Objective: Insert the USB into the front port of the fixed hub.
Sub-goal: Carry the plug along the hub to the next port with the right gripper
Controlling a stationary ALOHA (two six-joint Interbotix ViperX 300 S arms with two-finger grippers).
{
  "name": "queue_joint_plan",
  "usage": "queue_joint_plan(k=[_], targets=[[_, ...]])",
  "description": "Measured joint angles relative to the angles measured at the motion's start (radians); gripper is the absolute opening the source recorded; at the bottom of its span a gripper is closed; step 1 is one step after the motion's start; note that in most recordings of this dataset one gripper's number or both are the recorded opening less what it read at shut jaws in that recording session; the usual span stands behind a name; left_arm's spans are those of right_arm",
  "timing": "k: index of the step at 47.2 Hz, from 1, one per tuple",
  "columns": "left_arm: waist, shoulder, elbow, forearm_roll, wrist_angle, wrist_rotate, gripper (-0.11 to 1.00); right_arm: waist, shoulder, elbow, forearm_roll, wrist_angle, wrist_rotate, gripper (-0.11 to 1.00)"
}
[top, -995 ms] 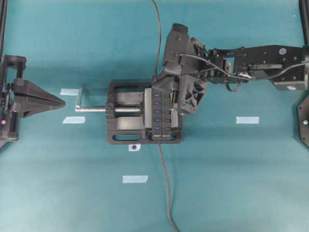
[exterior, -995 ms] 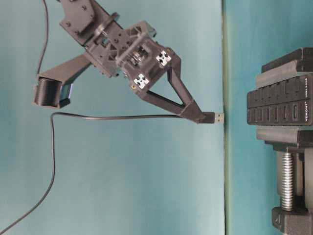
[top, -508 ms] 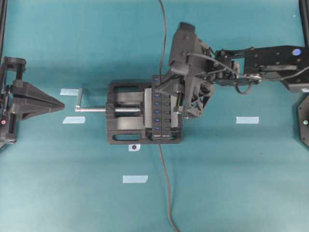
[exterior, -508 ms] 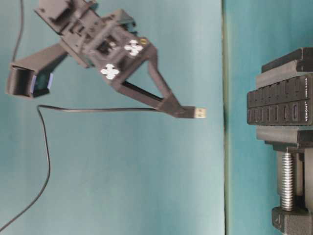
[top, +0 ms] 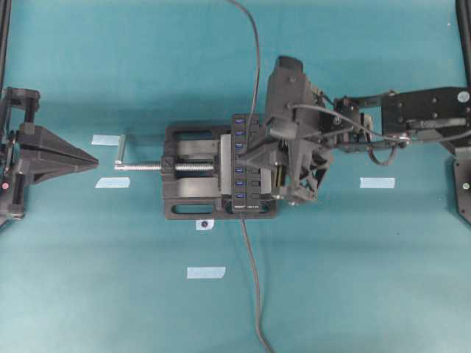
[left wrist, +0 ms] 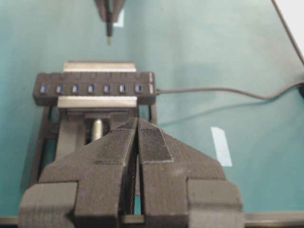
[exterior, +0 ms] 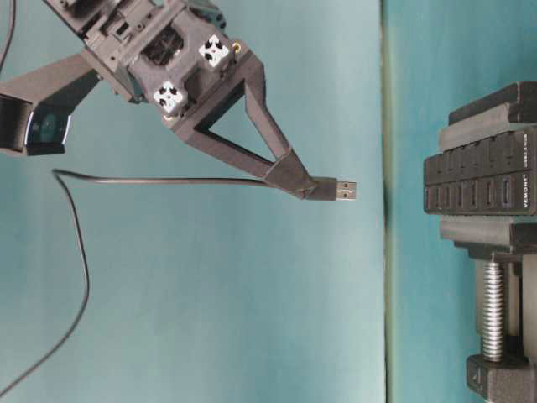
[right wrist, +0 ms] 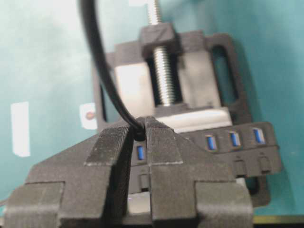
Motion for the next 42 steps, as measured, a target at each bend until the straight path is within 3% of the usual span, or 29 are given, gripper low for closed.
queue_joint_plan(k=[42], targets=[[-0.006, 0.002, 0.008, 0.0, -0.009, -0.002, 0.0, 0.043, 0.12, 0.0, -0.002, -0.032, 0.0, 0.06]])
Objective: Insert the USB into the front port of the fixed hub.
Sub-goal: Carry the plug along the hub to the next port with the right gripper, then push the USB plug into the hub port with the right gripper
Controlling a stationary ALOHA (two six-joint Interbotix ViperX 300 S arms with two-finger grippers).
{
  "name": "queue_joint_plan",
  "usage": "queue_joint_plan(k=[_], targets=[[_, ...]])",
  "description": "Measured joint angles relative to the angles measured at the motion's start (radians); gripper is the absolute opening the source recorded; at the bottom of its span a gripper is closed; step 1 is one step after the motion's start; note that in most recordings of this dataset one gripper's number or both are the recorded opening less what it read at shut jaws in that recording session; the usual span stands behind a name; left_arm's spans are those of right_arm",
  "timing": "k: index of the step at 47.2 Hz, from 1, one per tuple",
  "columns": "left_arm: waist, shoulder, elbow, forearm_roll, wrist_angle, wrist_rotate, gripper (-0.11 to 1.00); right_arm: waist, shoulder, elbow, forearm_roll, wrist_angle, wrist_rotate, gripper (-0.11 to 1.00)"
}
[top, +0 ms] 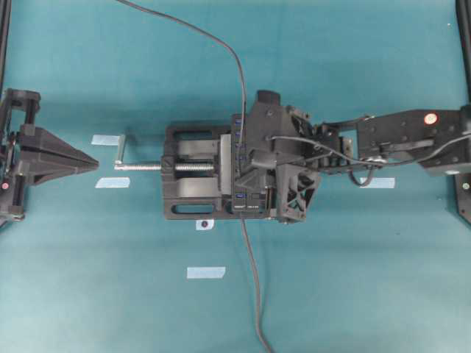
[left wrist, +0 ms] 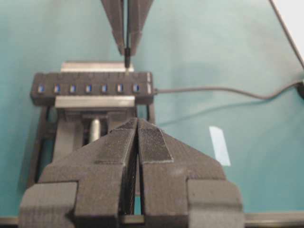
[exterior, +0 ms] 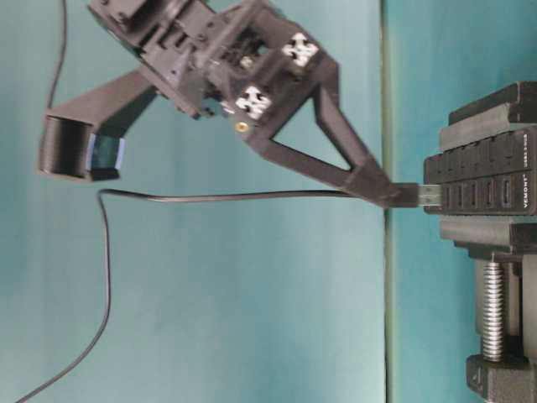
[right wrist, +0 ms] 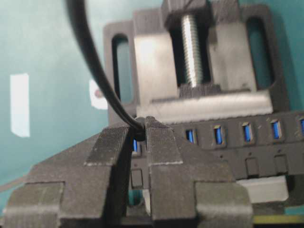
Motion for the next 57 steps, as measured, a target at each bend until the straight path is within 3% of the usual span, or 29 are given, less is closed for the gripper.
queue_joint_plan(k=[57], targets=[[0.0, -0.002, 0.0, 0.0, 0.0, -0.002, 0.0, 0.028, 0.06, 0.012, 0.005, -0.038, 0.043, 0.06]])
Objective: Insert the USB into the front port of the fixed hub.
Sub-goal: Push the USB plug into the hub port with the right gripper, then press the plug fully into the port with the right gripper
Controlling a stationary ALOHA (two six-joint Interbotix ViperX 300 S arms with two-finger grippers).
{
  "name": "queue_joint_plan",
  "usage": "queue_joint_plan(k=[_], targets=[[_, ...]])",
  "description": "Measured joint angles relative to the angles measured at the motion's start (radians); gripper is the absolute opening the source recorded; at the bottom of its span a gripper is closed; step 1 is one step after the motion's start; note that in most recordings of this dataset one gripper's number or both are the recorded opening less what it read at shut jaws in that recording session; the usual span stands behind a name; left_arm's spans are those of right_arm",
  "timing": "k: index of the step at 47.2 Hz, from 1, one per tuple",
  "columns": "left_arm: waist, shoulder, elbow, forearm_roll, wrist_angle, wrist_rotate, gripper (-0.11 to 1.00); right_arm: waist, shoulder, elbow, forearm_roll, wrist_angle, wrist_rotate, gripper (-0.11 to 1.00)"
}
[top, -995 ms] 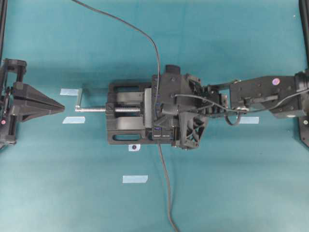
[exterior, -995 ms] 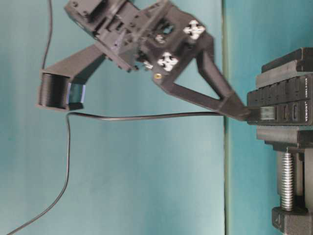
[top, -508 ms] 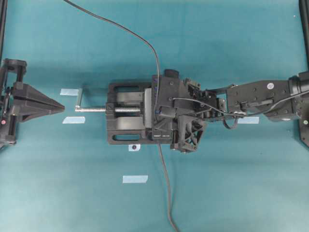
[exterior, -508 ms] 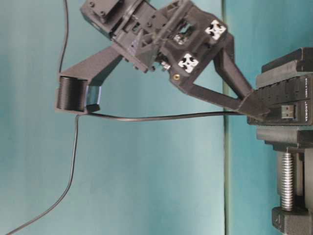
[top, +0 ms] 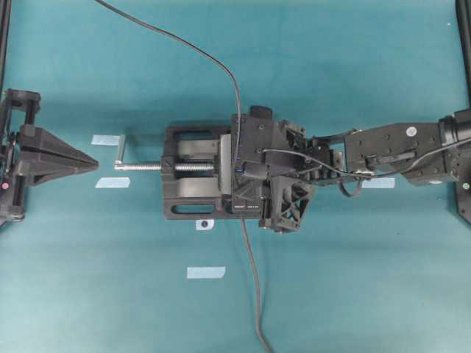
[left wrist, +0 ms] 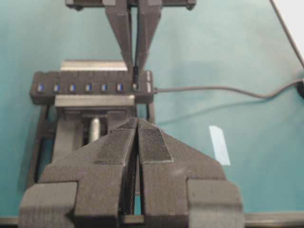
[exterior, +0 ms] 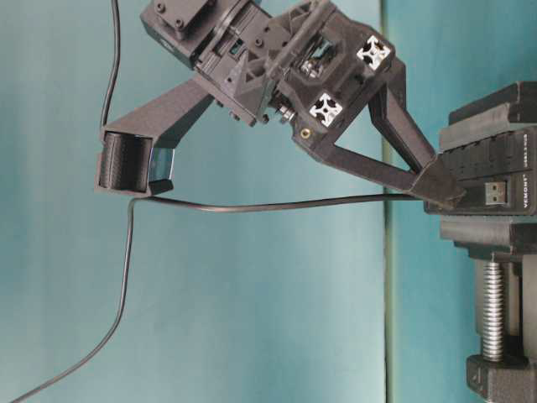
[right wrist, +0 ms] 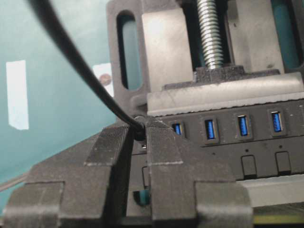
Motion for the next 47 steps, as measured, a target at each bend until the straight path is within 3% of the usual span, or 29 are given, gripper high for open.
queue_joint_plan(k=[47], targets=[[-0.014, 0.0, 0.0, -0.002, 0.0, -0.002, 0.0, 0.003, 0.023, 0.0, -0.002, -0.006, 0.012, 0.06]])
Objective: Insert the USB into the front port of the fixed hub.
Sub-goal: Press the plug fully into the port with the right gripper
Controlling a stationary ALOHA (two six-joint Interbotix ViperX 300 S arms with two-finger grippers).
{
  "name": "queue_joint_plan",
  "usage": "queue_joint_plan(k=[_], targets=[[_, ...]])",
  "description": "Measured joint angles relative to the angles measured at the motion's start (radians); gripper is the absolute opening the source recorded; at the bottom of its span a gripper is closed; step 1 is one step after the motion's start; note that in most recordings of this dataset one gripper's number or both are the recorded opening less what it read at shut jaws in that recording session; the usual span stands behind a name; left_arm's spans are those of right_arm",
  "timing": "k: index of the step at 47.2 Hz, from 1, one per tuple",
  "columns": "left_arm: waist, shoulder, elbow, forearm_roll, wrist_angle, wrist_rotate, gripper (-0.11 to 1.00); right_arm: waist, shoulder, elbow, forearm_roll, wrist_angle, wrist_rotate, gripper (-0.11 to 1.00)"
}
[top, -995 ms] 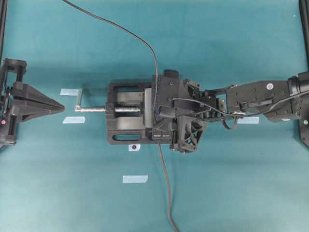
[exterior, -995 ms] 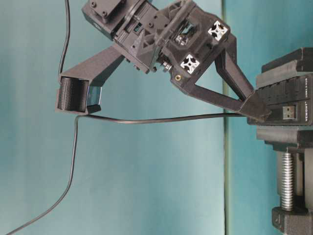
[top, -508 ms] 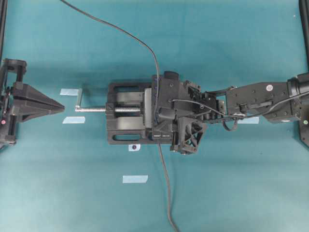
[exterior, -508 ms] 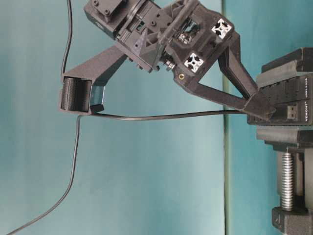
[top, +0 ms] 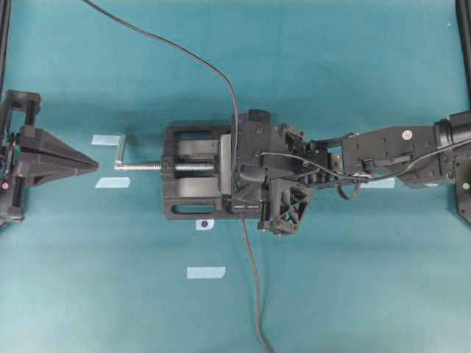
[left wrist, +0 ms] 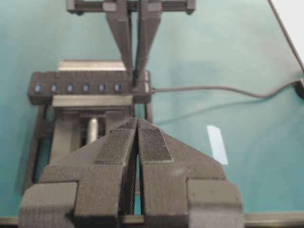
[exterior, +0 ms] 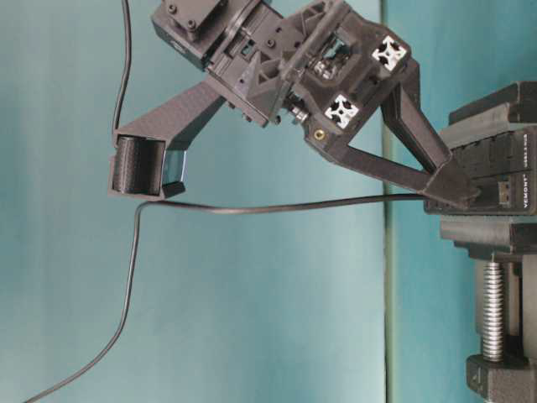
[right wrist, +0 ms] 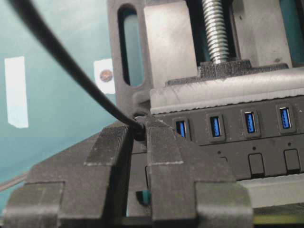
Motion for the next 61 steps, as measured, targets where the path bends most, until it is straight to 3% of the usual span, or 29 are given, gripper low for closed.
queue_joint_plan(k=[50, 61], targets=[[-0.006, 0.003, 0.0, 0.0, 0.0, -0.005, 0.0, 0.0, 0.025, 0.002, 0.002, 0.026, 0.0, 0.06], [-0.008, 0.003, 0.0, 0.002, 0.0, -0.012, 0.0, 0.0, 0.021, 0.017, 0.0, 0.02, 0.048, 0.06]])
